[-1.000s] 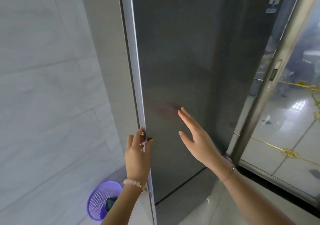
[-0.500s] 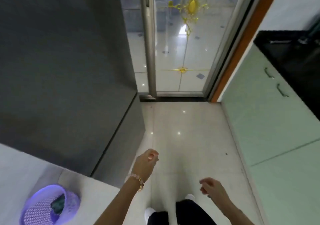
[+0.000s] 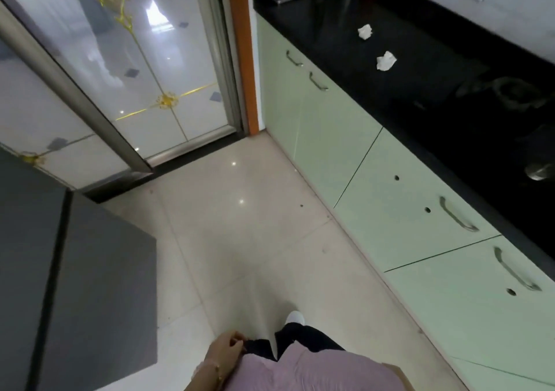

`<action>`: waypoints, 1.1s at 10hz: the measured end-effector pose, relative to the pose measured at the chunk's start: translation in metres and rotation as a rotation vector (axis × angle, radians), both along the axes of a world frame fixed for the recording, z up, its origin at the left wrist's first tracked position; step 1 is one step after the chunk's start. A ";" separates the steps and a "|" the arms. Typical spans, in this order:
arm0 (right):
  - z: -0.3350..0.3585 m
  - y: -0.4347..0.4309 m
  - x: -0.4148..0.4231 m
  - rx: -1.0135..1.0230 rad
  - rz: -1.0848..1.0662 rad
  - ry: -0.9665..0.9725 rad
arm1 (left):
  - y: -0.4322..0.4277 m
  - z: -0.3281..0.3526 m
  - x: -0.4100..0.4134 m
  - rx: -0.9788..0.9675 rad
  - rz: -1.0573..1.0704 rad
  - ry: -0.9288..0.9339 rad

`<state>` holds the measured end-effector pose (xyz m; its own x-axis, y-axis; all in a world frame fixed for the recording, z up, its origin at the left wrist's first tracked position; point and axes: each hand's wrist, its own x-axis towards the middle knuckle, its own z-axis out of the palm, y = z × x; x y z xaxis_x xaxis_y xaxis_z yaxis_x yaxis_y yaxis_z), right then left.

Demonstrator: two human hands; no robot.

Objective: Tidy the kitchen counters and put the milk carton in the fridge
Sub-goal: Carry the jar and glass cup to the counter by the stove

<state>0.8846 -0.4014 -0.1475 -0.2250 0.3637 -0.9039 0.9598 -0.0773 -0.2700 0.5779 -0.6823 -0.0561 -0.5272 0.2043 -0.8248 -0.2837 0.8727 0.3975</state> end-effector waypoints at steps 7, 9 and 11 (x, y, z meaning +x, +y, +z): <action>0.119 0.030 -0.125 0.148 -0.719 0.289 | 0.118 -0.016 -0.123 -0.072 -0.642 0.052; 0.089 -0.085 -0.069 0.112 -1.194 0.063 | 0.245 0.000 -0.114 0.063 -0.964 0.041; 0.074 -0.210 -0.059 0.038 -1.651 -0.065 | 0.333 0.016 -0.026 0.260 -1.277 -0.012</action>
